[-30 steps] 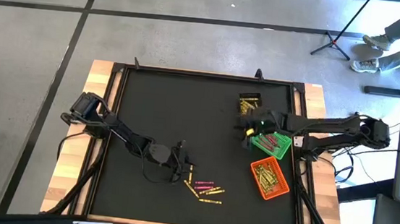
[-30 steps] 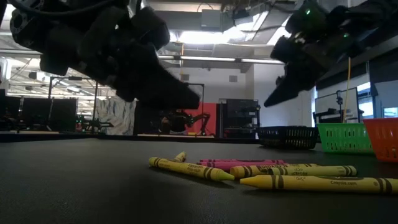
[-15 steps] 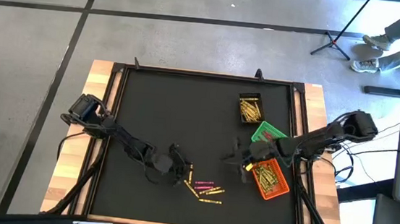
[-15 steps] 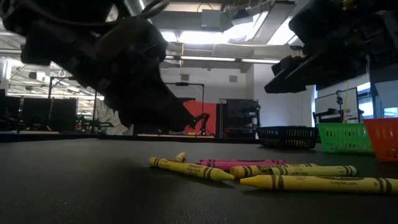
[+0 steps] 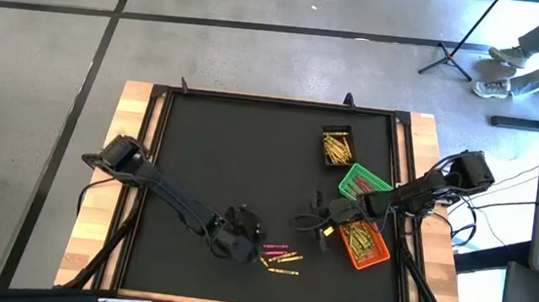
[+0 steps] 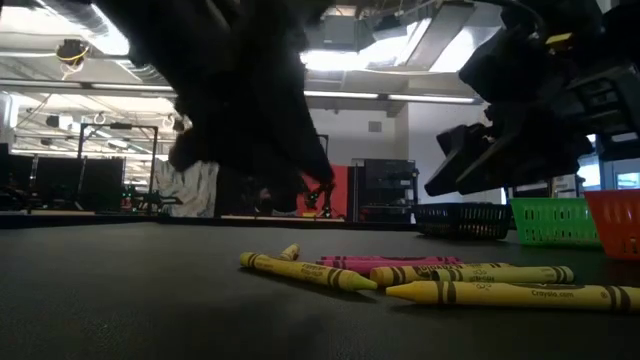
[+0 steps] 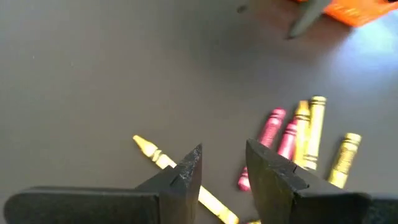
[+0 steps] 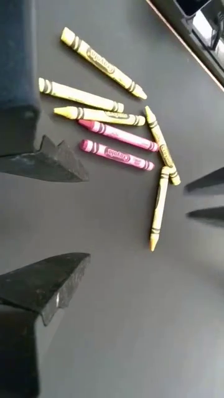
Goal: Sort crayons
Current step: Put the yellow crayon into the black basket
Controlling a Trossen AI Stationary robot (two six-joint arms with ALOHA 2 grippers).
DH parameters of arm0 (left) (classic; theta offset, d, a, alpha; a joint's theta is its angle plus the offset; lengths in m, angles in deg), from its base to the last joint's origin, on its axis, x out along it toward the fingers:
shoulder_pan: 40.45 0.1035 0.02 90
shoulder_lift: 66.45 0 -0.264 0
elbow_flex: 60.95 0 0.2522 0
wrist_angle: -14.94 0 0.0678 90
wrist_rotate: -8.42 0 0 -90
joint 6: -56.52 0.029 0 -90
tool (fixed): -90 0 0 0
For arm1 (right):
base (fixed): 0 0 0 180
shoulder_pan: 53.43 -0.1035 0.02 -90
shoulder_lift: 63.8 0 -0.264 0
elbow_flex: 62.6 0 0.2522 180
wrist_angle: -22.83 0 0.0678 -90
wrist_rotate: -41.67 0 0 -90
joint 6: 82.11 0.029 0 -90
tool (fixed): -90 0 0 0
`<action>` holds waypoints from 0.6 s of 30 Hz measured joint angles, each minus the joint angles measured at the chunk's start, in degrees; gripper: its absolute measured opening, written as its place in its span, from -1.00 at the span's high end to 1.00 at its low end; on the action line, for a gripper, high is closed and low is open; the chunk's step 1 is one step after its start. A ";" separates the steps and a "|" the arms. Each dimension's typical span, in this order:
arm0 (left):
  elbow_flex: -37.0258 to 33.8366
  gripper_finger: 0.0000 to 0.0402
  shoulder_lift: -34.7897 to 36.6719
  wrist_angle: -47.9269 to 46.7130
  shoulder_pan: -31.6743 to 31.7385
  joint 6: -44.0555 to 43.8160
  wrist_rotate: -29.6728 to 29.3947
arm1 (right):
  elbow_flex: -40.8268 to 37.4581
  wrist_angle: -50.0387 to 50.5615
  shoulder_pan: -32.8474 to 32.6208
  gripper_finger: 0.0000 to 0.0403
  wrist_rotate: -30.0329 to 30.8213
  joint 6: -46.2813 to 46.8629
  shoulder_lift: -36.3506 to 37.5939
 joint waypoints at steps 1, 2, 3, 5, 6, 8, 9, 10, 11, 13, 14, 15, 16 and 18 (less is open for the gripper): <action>0.48 0.46 -0.99 -0.22 0.24 -0.45 0.35 | 0.03 -0.03 -0.02 0.03 -0.02 0.00 0.00; 0.92 0.46 -2.04 -0.49 0.48 -1.22 0.93 | 0.09 0.01 -0.02 0.03 -0.01 0.00 0.00; 1.19 0.46 -3.02 -0.48 0.70 -1.55 1.59 | 0.09 0.15 -0.02 0.03 0.00 0.02 0.00; 1.49 0.46 -4.75 -0.97 0.87 -2.39 1.83 | 0.09 0.10 -0.02 0.03 -0.02 0.02 0.00; 1.66 0.46 -5.29 -0.84 0.85 -2.56 1.78 | 0.09 0.19 -0.02 0.03 0.00 0.05 0.00; 1.69 0.46 -5.68 -1.17 0.80 -2.97 1.70 | 0.09 0.20 -0.02 0.03 0.00 0.17 0.00; 1.73 0.46 -5.68 -1.70 0.79 -3.32 1.74 | 0.09 0.17 -0.02 0.03 -0.02 0.25 0.00; 1.78 0.46 -5.67 -2.61 0.77 -3.96 1.62 | 0.09 0.28 -0.02 0.03 -0.01 0.34 0.00; 1.78 0.46 -5.66 -3.54 0.69 -4.43 1.54 | 0.09 0.32 -0.02 0.03 -0.02 0.38 0.00; 1.76 0.46 -5.71 -4.29 0.43 -4.52 1.41 | 0.09 0.30 -0.02 0.03 -0.02 0.44 0.00; 1.76 0.46 -5.71 -4.29 0.24 -4.53 1.35 | 0.09 0.24 -0.02 0.03 -0.02 0.44 0.00; 1.76 0.46 -5.71 -4.39 0.14 -4.53 1.37 | 0.09 0.15 -0.02 0.03 -0.02 0.44 0.00; 1.76 0.46 -5.68 -4.70 0.04 -4.52 1.43 | 0.09 0.02 -0.02 0.03 0.00 0.44 0.00; 1.76 0.46 -5.86 -5.50 0.01 -4.16 1.59 | 0.09 -0.09 -0.02 0.03 -0.02 0.44 0.00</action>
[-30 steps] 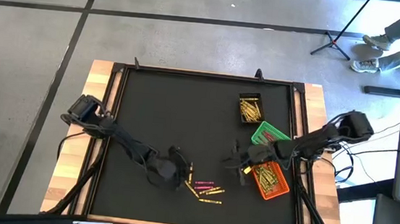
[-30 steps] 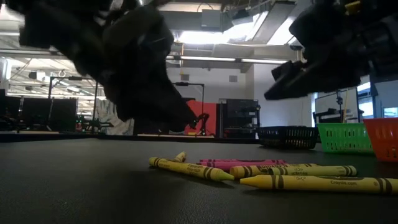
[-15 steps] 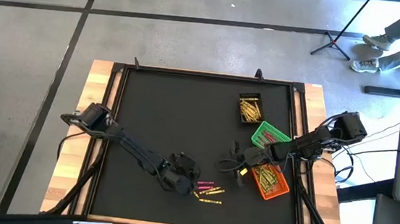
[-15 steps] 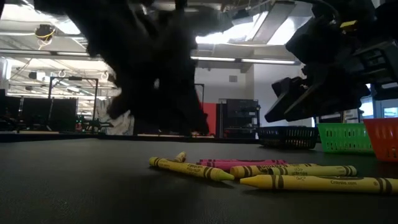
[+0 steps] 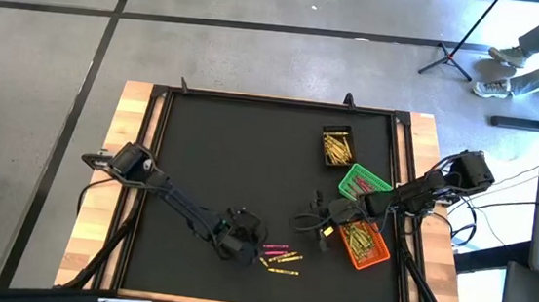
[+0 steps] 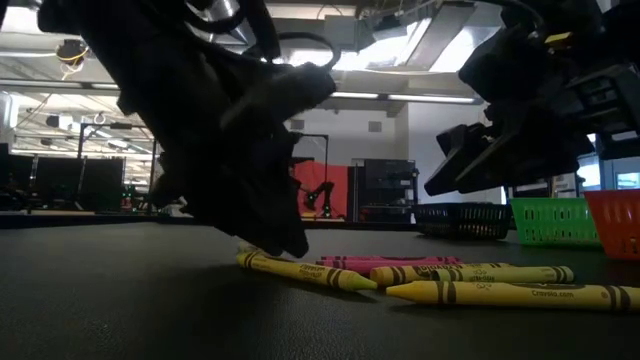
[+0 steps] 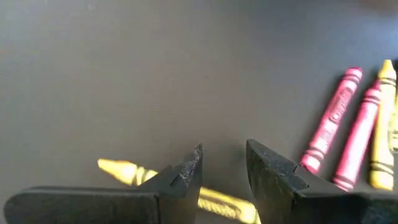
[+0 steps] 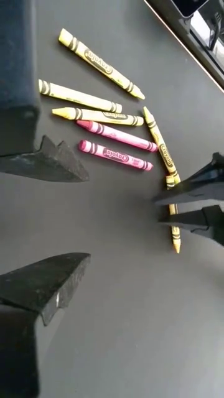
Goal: Sort crayons
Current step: Put the yellow crayon into the black basket
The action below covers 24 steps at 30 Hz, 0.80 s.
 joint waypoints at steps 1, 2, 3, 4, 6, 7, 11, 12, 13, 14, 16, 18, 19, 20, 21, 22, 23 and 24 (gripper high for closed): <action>0.00 0.46 -0.05 0.00 -0.04 0.71 -0.20 | 0.00 -0.06 0.00 0.03 0.00 0.00 0.00; 0.00 0.46 -0.06 0.06 -0.07 1.61 -0.40 | 0.00 -0.03 0.00 0.03 0.00 0.00 0.00; 0.01 0.46 0.12 0.03 -0.07 2.89 -0.51 | 0.00 -0.06 0.00 0.03 0.00 0.00 0.00; 0.03 0.46 0.58 -0.10 -0.07 4.72 -0.22 | 0.00 -0.17 0.00 0.03 0.01 0.00 0.00; 0.71 0.46 1.83 -0.51 -0.12 9.38 1.49 | 0.00 -0.14 0.00 0.03 0.00 0.00 0.00; 1.29 0.46 2.62 -0.91 -0.32 12.00 3.11 | 0.00 -0.15 0.00 0.03 0.00 0.00 0.00; 2.46 0.46 4.57 -3.93 -0.68 27.14 13.24 | 0.00 -0.22 0.00 0.03 0.00 0.00 0.00; 2.48 0.46 4.81 -5.34 -0.68 30.98 15.25 | 0.00 -0.32 0.00 0.03 -0.02 0.00 -0.01; 2.56 0.46 4.95 -6.99 -0.66 34.73 16.93 | 0.00 -0.93 0.00 0.03 -0.01 0.01 -0.25; 2.85 0.46 4.96 -8.33 -0.39 38.54 18.21 | 0.03 -1.46 0.00 0.03 0.00 0.03 -0.54; 3.02 0.46 4.98 -11.45 0.39 45.33 19.04 | 0.04 -1.93 0.00 0.03 0.00 0.02 -1.24; 2.97 0.46 5.01 -14.84 1.54 50.38 18.98 | 0.07 -2.74 0.00 0.03 0.00 0.04 -2.16; 2.95 0.46 4.99 -15.57 2.17 52.16 18.78 | 0.07 -2.69 0.00 0.03 0.00 0.02 -2.54; 2.95 0.46 4.98 -15.91 2.81 53.55 18.63 | 0.23 -2.69 0.00 0.03 -0.02 0.02 -2.96; 2.95 0.46 5.01 -15.72 3.47 54.92 18.57 | 0.34 -2.71 0.00 0.03 0.00 0.03 -3.26; 2.95 0.46 5.01 -15.29 4.06 56.45 18.47 | 0.35 -2.70 0.00 0.03 -0.04 0.04 -3.42; 2.95 0.46 5.01 -14.96 4.55 58.17 18.46 | 0.35 -2.66 0.00 0.03 -0.11 0.03 -3.43; 2.95 0.46 5.01 -14.85 5.01 59.99 18.43 | 0.35 -2.75 0.00 0.03 -0.21 0.03 -3.43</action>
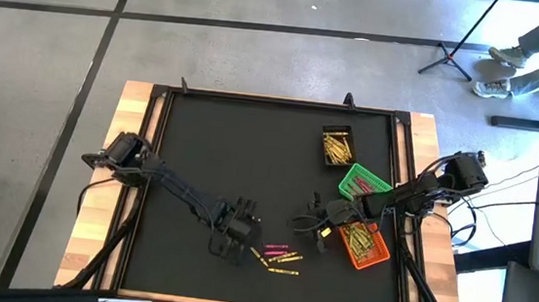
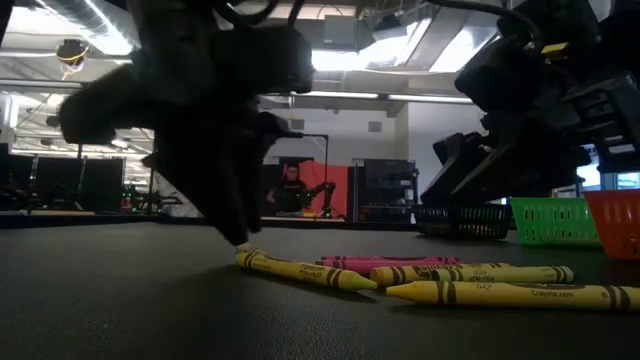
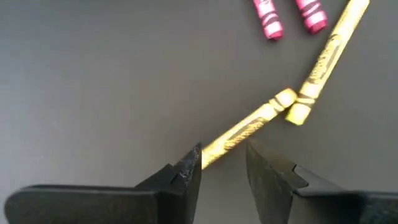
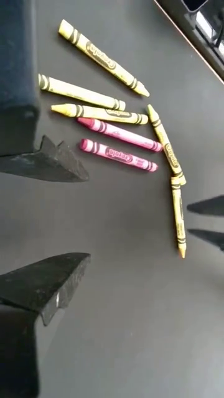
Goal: Sort crayons
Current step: Put the yellow crayon into the black basket
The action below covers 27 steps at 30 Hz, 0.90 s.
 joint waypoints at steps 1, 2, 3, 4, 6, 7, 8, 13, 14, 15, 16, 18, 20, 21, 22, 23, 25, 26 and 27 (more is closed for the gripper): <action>0.00 0.46 0.00 0.01 0.39 1.76 0.01 | 0.00 -0.05 0.00 0.03 -0.05 0.00 0.00; 0.00 0.46 -0.05 0.10 0.82 3.36 0.10 | 0.00 -0.01 0.00 0.03 -0.09 -0.01 0.00; 0.00 0.46 -0.14 0.17 1.25 4.89 0.50 | 0.00 -0.04 0.00 0.03 -0.23 -0.01 0.00; 0.00 0.46 -0.20 0.02 1.73 6.38 1.51 | 0.00 -0.24 0.00 0.03 -0.29 0.01 0.00; -0.09 0.46 -0.22 0.03 2.86 9.15 4.27 | 0.02 -0.26 0.00 0.03 -0.56 0.42 0.00; -0.32 0.46 -0.22 0.55 3.49 10.43 6.12 | 0.02 -0.20 0.00 0.03 -0.86 0.75 0.00; -0.69 0.46 -0.22 0.95 4.09 11.54 7.85 | 0.02 -0.22 0.00 0.03 -0.88 0.93 0.00; -3.17 0.46 -0.18 3.40 6.25 15.45 11.29 | 0.02 -0.29 0.00 0.03 -0.88 0.97 0.00; -3.66 0.46 -0.15 3.64 6.68 15.89 12.66 | 0.02 -0.33 0.00 0.03 -0.88 0.97 0.00; -4.13 0.46 -0.08 4.05 7.01 16.42 13.98 | 0.02 -0.32 0.00 0.03 -0.88 0.97 0.00; -4.53 0.47 -0.04 4.52 7.24 16.58 14.88 | 0.02 -0.29 0.00 0.03 -0.88 1.00 0.00; -5.03 0.49 0.04 5.19 7.48 16.47 15.16 | 0.02 -0.34 0.00 0.03 -0.89 1.00 0.00; -5.09 0.56 0.02 5.53 7.68 16.20 15.96 | 0.02 -0.34 0.00 0.03 -0.90 1.00 0.00; -5.11 0.61 0.02 5.74 7.69 15.53 16.30 | 0.02 -0.34 0.00 0.03 -0.89 0.99 0.00; -5.11 0.67 0.02 5.81 7.71 14.98 16.43 | 0.02 -0.34 0.00 0.03 -0.88 0.98 0.00; -5.13 0.73 0.00 5.80 7.69 14.75 16.46 | 0.02 -0.31 0.00 0.03 -0.88 1.00 0.00; -5.14 0.87 -0.02 5.76 7.61 13.67 15.92 | 0.02 -0.31 0.00 0.03 -0.88 1.00 0.00; -5.14 0.93 0.02 5.75 7.65 13.07 15.81 | 0.02 -0.31 0.00 0.03 -0.89 1.00 0.00; -5.14 0.96 0.07 5.75 7.69 12.31 15.80 | 0.02 -0.31 0.00 0.03 -0.89 1.06 0.00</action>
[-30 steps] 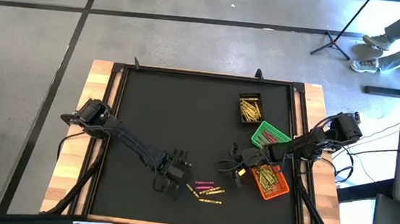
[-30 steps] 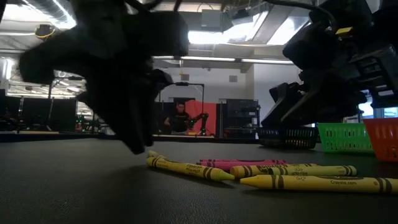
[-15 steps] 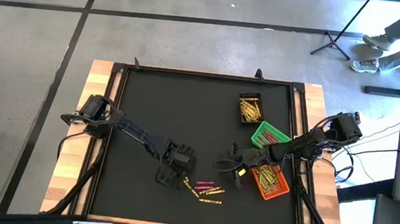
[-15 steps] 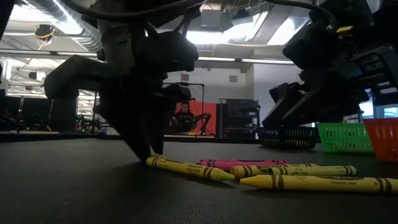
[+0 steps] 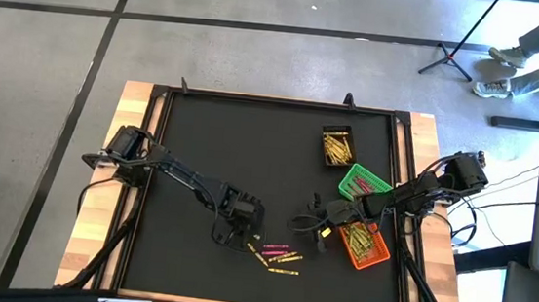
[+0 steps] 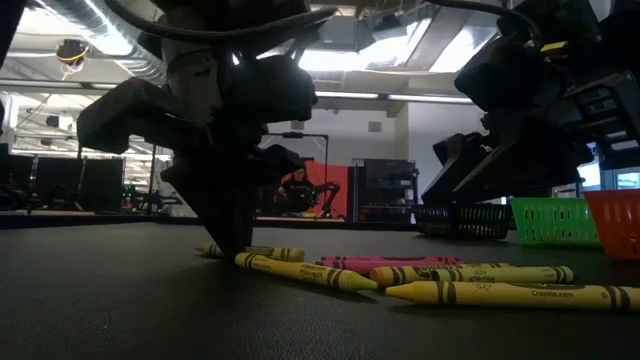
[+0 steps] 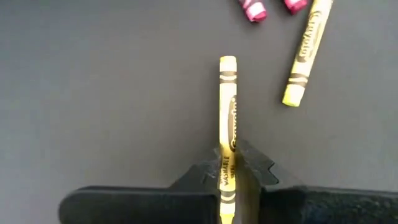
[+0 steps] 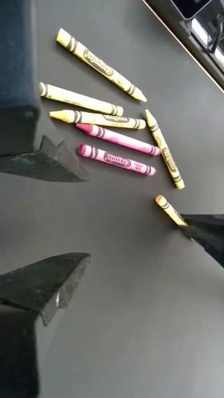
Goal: Sort crayons
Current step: Put the yellow crayon into the black basket
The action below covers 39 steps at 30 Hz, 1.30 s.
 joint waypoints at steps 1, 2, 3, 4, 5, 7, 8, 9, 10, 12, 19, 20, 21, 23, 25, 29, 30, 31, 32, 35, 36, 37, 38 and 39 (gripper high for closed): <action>-0.02 0.96 0.16 -0.05 0.00 -0.86 -0.46 | 0.00 0.00 0.00 0.03 0.00 0.12 0.00; -0.04 0.96 0.41 -0.13 -0.12 -2.10 -1.43 | 0.00 0.02 0.00 0.03 0.00 0.38 0.00; -0.12 0.95 0.77 -0.16 -0.26 -3.29 -2.35 | 0.00 0.00 0.00 0.03 0.00 0.66 0.00; -0.19 0.95 1.18 -0.31 -0.43 -4.51 -3.24 | 0.00 0.02 0.00 0.03 0.00 1.27 0.00; -0.22 0.96 1.76 -0.53 -0.61 -5.74 -4.66 | 0.00 0.00 0.00 0.03 0.00 2.00 0.00; -0.37 0.98 3.60 -1.23 -1.14 -7.39 -7.73 | 0.00 0.02 0.02 0.02 -0.01 3.50 0.00; -0.37 0.98 4.73 -0.59 -1.52 -7.94 -9.28 | 0.00 0.00 0.02 0.00 -0.01 3.83 0.00; -0.29 0.98 5.70 0.23 -2.10 -8.40 -10.64 | 0.00 -0.08 0.02 -0.03 -0.01 4.14 0.00; -0.24 0.98 6.55 1.16 -2.59 -9.06 -11.60 | 0.00 -0.40 0.02 -0.07 -0.01 4.27 0.00; -1.31 0.98 7.90 5.16 -3.39 -9.18 -12.32 | 0.02 -1.30 0.02 -0.17 -0.01 4.63 0.00; -18.21 0.99 10.81 44.62 -1.13 -9.14 -10.94 | 0.04 -1.90 0.02 -0.49 2.35 4.52 0.02; -20.81 0.99 10.31 52.14 -0.60 -9.54 -10.95 | 0.04 -2.04 0.04 -0.50 3.46 4.50 0.02; -22.97 0.99 9.64 59.68 -0.16 -9.59 -11.03 | 0.03 -2.36 0.04 -0.51 4.56 4.34 0.02; -26.21 0.99 8.41 71.83 0.26 -8.82 -12.11 | 0.04 -4.02 0.07 -0.51 6.24 3.41 0.02; -27.57 0.99 6.88 80.47 0.26 -6.36 -12.90 | 0.04 -6.71 0.07 -0.51 7.34 2.56 0.04; -27.89 0.99 4.38 89.73 0.26 -1.33 -13.51 | 0.07 -15.19 0.07 -0.46 7.70 0.06 0.04; -27.89 0.99 3.93 90.73 0.26 -0.52 -13.50 | 0.07 -17.63 0.07 -0.43 7.68 -0.34 0.04; -27.89 0.99 3.48 91.42 0.26 -0.20 -13.50 | 0.07 -19.68 0.07 -0.40 7.67 -0.87 0.04; -27.88 0.99 3.20 91.79 0.26 0.00 -13.52 | 0.07 -21.74 0.07 -0.37 7.60 -1.50 0.04; -27.87 0.99 2.64 92.81 0.23 -0.11 -14.08 | 0.53 -25.57 0.07 -0.26 7.16 -2.53 0.04; -27.87 0.99 2.62 92.98 0.22 -0.25 -14.18 | 1.19 -25.54 0.07 -0.22 7.18 -2.86 -0.05; -27.87 0.99 2.62 93.06 0.24 -0.35 -14.20 | 1.86 -25.30 0.07 -0.18 7.29 -3.29 -0.15; -27.87 0.99 2.62 93.22 0.21 -0.38 -14.25 | 2.53 -24.70 0.07 -0.14 7.37 -3.70 -0.15; -27.87 0.99 2.62 93.54 0.07 -0.41 -14.40 | 3.24 -24.17 0.07 -0.10 7.42 -4.45 -0.17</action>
